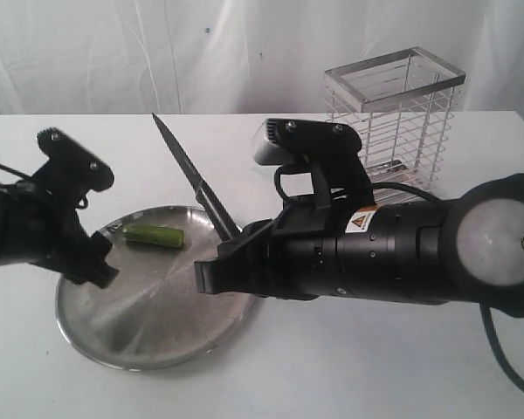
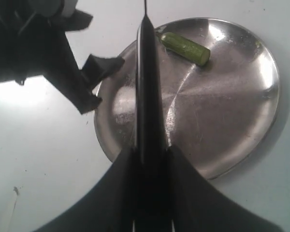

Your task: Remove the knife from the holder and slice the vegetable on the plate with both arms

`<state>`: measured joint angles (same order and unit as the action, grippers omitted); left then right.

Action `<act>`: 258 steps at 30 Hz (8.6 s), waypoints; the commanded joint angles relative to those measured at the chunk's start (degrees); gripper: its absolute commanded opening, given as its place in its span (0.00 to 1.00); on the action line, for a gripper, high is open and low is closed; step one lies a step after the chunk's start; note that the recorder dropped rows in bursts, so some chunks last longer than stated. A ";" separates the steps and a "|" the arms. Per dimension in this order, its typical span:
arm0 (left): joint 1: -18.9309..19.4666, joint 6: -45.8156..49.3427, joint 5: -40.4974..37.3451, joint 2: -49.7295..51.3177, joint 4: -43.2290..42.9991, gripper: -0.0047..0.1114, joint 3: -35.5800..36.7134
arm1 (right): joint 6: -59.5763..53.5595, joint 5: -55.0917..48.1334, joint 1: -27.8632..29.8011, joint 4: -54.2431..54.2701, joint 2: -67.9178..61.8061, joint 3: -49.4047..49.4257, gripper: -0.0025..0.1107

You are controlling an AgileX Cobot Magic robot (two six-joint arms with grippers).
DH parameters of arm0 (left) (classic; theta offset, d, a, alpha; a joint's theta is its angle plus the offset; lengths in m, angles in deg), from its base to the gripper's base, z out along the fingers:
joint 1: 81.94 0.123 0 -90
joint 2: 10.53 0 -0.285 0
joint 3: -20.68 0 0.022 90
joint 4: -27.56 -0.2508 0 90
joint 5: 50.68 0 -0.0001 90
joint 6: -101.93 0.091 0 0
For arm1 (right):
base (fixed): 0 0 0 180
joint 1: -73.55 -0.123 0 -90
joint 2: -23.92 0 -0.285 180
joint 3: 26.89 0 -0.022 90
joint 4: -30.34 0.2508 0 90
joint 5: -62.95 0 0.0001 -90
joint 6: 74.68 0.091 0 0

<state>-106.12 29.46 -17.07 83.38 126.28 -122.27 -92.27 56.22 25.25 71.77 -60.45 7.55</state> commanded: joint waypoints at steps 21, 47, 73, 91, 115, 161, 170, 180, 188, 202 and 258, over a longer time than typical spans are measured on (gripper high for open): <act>-0.45 -15.52 -76.48 -24.72 -31.72 0.67 3.77 | -0.57 2.45 0.32 -0.45 0.75 0.19 0.02; 7.68 -19.07 -45.52 6.84 -76.21 0.55 -13.76 | -1.67 -2.02 0.32 -1.02 0.75 0.19 0.02; 10.16 -23.75 -40.50 23.36 -81.26 0.54 -24.61 | -1.67 1.81 0.32 -0.91 1.49 0.19 0.02; 10.93 -30.52 -50.49 23.89 -81.26 0.22 -24.61 | -1.67 2.83 0.32 -0.80 1.63 0.19 0.02; 1.16 -72.77 -61.57 9.45 -83.76 0.19 -17.02 | 10.80 -15.16 8.52 -20.66 4.50 0.19 0.02; 1.26 -91.22 -62.67 -2.85 -90.69 0.57 -13.63 | 24.36 -12.11 -5.97 -33.49 -9.90 -0.05 0.02; 1.26 -92.76 -61.19 -2.85 -90.30 0.54 -13.63 | 26.87 -11.29 -6.61 -32.26 -11.59 -0.05 0.02; 1.26 -92.76 -60.30 -2.85 -90.30 0.54 -13.63 | 26.96 -9.89 -6.60 -30.78 -14.12 0.05 0.02; 1.26 -92.76 -58.76 -2.75 -89.85 0.54 -13.63 | 26.96 -9.75 -6.60 -30.78 -14.12 0.05 0.02; 1.16 -92.53 -54.37 1.86 -78.45 0.04 -13.63 | 26.96 -9.74 -6.60 -30.51 -14.12 0.05 0.02; 0.81 -83.45 -50.33 4.93 -67.67 0.04 -13.51 | 26.85 -12.07 -6.60 -30.75 -17.79 0.05 0.02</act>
<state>-105.24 -53.95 -66.09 87.89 58.55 -136.23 -65.60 44.29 18.73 41.12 -77.75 7.55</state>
